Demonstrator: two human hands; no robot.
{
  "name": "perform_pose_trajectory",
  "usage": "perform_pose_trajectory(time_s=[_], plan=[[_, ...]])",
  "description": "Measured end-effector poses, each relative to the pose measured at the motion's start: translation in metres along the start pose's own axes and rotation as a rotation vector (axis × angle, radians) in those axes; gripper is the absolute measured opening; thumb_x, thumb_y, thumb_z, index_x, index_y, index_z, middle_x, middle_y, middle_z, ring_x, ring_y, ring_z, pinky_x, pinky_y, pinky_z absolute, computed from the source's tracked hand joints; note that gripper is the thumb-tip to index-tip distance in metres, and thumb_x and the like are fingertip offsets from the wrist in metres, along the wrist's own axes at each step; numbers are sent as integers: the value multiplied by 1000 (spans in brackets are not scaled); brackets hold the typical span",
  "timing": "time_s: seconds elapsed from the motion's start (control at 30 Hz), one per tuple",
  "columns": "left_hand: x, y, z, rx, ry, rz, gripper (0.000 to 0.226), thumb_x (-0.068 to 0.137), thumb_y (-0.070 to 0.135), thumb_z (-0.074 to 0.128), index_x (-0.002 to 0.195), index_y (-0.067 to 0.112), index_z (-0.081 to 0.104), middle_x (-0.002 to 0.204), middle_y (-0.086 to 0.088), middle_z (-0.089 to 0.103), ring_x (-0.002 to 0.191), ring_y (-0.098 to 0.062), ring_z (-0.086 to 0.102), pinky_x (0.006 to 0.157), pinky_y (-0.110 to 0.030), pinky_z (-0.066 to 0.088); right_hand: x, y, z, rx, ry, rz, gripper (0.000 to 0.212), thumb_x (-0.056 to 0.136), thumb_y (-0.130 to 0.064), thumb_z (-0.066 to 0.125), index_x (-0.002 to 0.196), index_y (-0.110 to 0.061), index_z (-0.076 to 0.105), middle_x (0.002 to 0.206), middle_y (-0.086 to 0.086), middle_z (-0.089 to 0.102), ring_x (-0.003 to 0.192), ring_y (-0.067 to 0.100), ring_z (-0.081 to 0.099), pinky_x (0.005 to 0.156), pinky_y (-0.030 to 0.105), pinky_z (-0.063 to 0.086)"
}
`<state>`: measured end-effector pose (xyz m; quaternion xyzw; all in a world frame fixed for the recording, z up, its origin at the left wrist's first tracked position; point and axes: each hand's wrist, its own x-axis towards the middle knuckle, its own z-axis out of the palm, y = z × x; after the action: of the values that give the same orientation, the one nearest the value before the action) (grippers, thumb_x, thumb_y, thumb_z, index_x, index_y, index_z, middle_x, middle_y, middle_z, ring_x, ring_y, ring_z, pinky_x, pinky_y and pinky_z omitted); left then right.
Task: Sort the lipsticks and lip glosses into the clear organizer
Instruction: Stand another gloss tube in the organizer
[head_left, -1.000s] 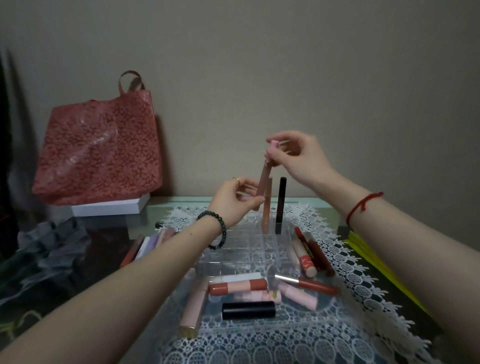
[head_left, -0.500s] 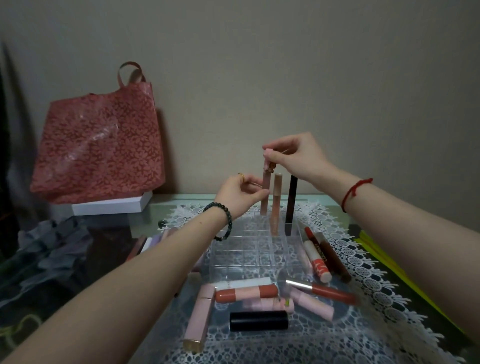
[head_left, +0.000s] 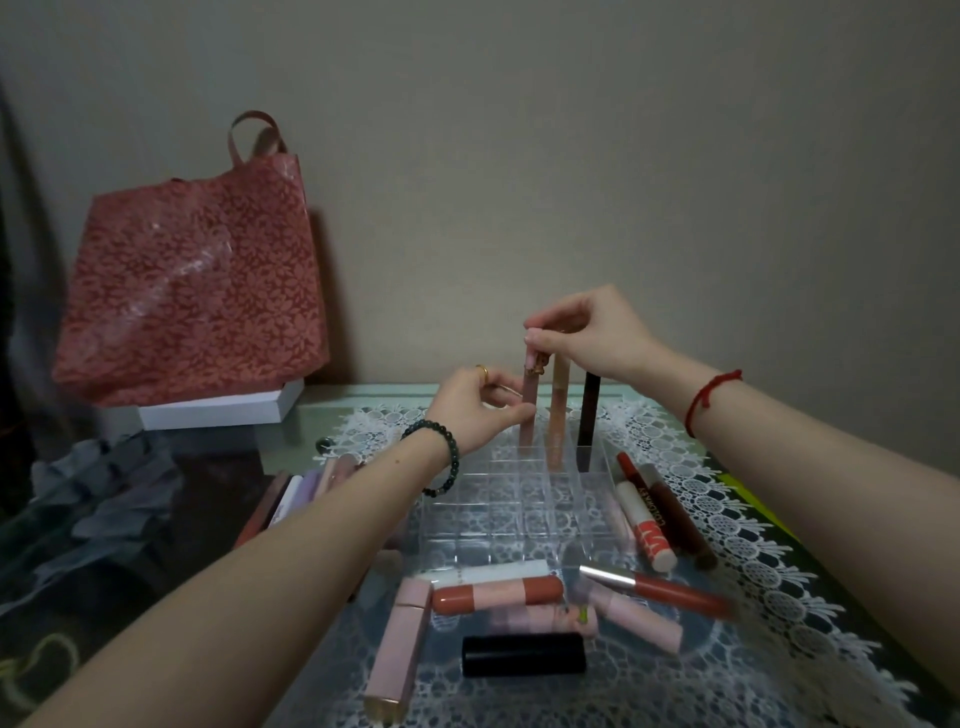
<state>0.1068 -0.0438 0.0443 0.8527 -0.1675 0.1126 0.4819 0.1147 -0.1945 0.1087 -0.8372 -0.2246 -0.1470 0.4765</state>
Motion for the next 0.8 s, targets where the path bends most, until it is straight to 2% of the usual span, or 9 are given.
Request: perform_pose_trajectory(time_s=[0.13, 0.23, 0.4, 0.5, 0.57, 0.67, 0.73, 0.8], plan=[[-1, -5, 4, 33, -9, -8, 15, 72, 28, 72, 78, 29, 59, 75, 11, 68, 79, -2, 62, 72, -18, 42, 0, 6, 3, -28, -1, 19, 5, 75, -13, 71, 78, -15, 67, 46, -15, 63, 47, -9, 56, 48, 2, 38], [-3, -7, 6, 36, -9, -3, 14, 72, 28, 73, 77, 30, 59, 73, 12, 67, 78, 0, 62, 69, -12, 40, 0, 9, 4, -17, -11, 32, 5, 76, -14, 71, 78, -15, 66, 45, -15, 63, 44, -10, 54, 46, 1, 36], [-4, -9, 7, 34, -2, -14, 16, 71, 28, 73, 77, 30, 58, 76, 8, 69, 77, -3, 64, 65, -13, 42, 2, 14, 6, -65, 0, 34, 7, 74, -17, 73, 78, -19, 68, 53, -14, 64, 52, -5, 56, 56, 9, 43], [-5, -10, 7, 30, 3, -12, 18, 71, 28, 73, 76, 33, 56, 77, 9, 68, 78, -3, 63, 66, -13, 43, 3, 12, 6, -85, -8, 26, 15, 73, -17, 73, 87, -12, 70, 64, -9, 64, 60, -1, 55, 63, 14, 44], [-5, -10, 7, 27, -6, -16, 19, 72, 28, 73, 77, 33, 56, 78, 10, 68, 78, -3, 63, 65, -13, 43, 3, 11, 6, -95, -16, 26, 17, 74, -17, 73, 90, -12, 70, 66, -8, 64, 59, -3, 53, 63, 12, 43], [-5, -9, 5, 14, -13, -31, 17, 73, 29, 71, 80, 32, 56, 76, 10, 69, 78, -4, 64, 64, -13, 43, 2, 8, 5, -81, -40, 33, 18, 75, -18, 73, 91, -13, 68, 64, -8, 63, 51, -10, 53, 54, 2, 40], [-5, -7, 4, 15, -14, -29, 16, 74, 28, 70, 82, 31, 57, 76, 11, 69, 79, -5, 65, 67, -15, 45, 0, 6, 4, -67, -42, 38, 20, 75, -20, 72, 93, -13, 67, 66, -5, 65, 61, -7, 56, 56, 1, 40], [-6, -6, 2, 8, -14, -27, 16, 75, 27, 70, 85, 29, 58, 77, 10, 69, 80, -6, 65, 70, -16, 46, -2, 4, 1, -67, -29, 36, 20, 76, -22, 71, 94, -14, 66, 75, -1, 68, 76, 3, 59, 65, 7, 42]])
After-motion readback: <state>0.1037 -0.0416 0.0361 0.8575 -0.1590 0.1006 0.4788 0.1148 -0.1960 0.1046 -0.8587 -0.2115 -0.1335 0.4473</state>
